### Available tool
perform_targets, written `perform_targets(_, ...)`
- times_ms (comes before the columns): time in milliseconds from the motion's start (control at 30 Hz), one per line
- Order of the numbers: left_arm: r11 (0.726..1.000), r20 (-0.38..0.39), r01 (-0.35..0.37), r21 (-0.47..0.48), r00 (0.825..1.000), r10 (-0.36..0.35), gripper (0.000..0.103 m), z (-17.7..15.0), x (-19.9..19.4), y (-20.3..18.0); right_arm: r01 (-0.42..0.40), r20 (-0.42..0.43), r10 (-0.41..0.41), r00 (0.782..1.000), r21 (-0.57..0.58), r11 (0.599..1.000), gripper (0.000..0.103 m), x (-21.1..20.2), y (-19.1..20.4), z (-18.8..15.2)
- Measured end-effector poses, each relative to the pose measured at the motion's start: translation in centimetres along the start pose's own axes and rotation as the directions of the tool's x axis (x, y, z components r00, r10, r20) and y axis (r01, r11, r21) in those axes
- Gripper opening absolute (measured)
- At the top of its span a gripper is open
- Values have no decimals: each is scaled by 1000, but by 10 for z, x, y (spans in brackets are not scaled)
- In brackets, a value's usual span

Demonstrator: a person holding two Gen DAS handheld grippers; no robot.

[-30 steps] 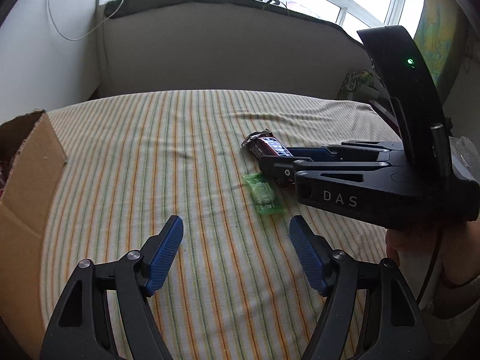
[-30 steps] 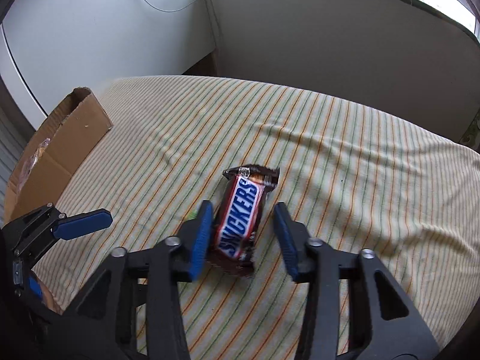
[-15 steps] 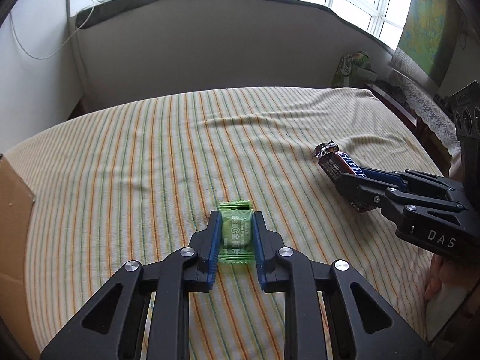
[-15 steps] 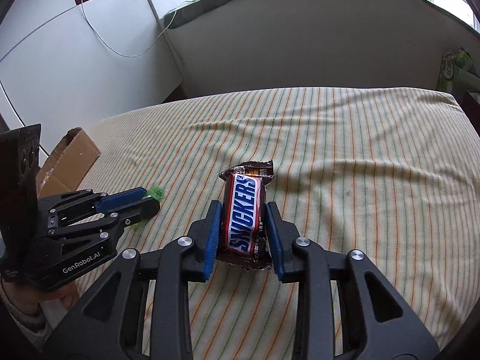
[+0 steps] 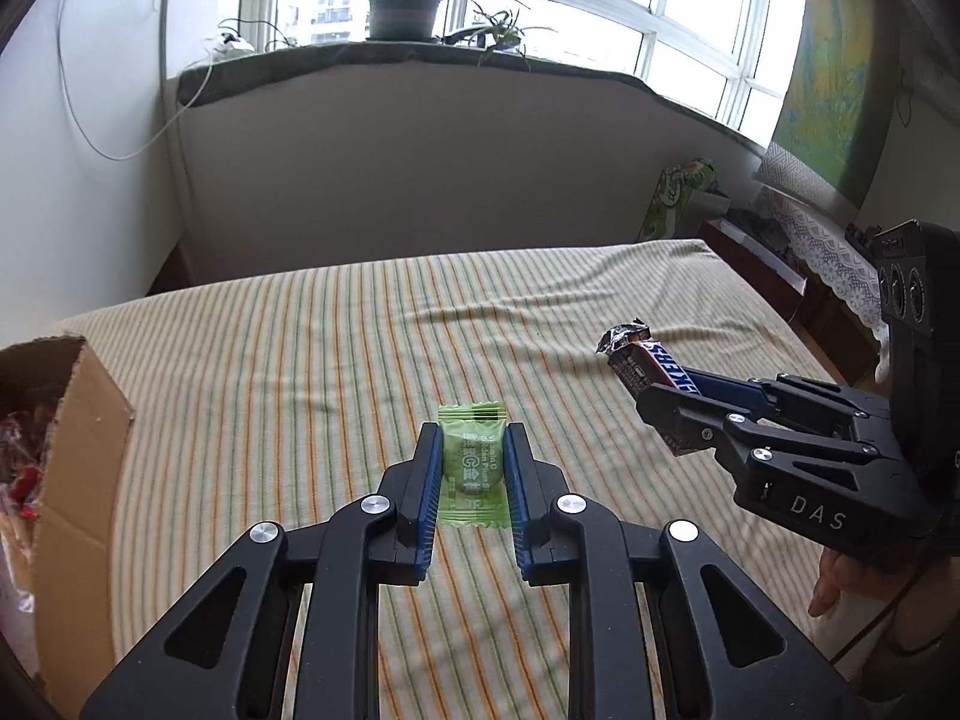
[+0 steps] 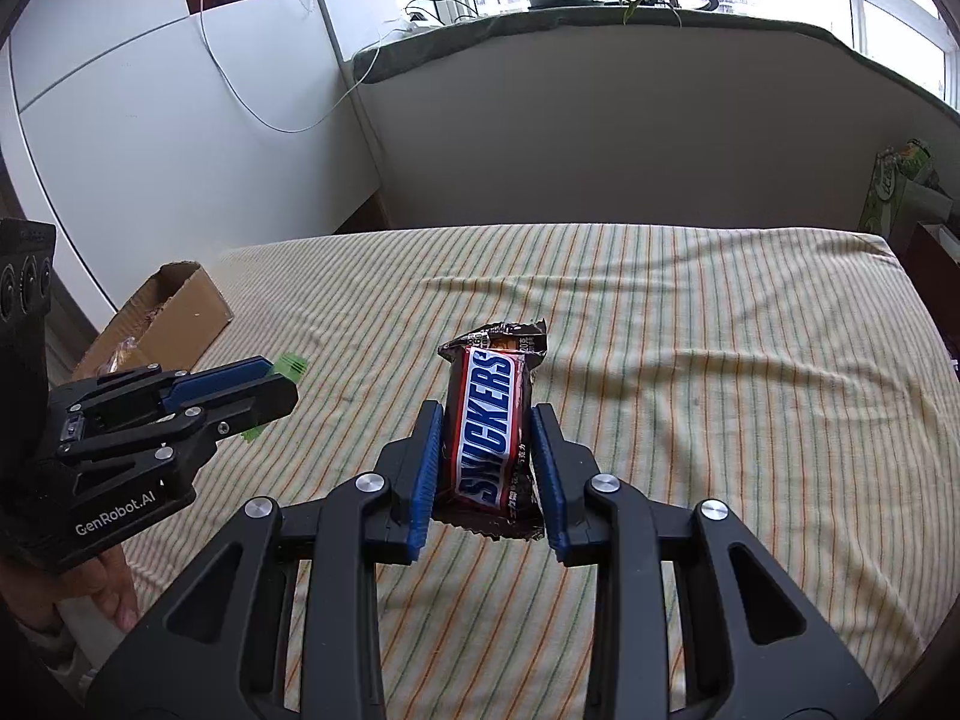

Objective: Organize snacks
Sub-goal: 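Lift both held snacks and carry them over the cardboard box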

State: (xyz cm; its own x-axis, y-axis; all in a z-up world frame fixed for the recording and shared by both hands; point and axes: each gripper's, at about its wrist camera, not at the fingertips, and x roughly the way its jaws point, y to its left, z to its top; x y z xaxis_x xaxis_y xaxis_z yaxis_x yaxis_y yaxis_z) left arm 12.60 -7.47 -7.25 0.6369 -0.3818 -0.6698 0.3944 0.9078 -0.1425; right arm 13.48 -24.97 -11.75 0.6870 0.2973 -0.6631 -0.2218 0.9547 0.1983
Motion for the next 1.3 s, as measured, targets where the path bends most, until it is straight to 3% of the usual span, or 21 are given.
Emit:
perform_targets(367, 999, 212, 25, 35, 977, -32, 18, 10, -111, -9, 55, 166, -42, 985, -76, 996, 31, -94, 59, 17)
perform_targets(600, 1000, 265, 29, 11, 964, -31, 18, -2, -138, 4, 60, 193, -34, 981, -128, 990, 31, -119, 98, 15)
perform_targets(800, 998, 276, 33, -50, 961, -18, 18, -14, -146, 32, 50, 171, -18, 985, -182, 982, 31, -106, 130, 17)
perform_targets(1000, 988, 272, 16, -156, 962, 27, 18, -30, -144, 86, 17, 110, 12, 994, -256, 967, 31, -67, 177, 26)
perform_targets(1167, 963, 259, -29, -267, 961, 101, 18, -51, -147, 146, -39, 42, 55, 998, -329, 944, 31, -21, 228, 33)
perform_targets(1300, 929, 234, -82, -361, 956, 175, 18, -73, -156, 197, -104, -18, 105, 994, -397, 912, 31, 15, 280, 35)
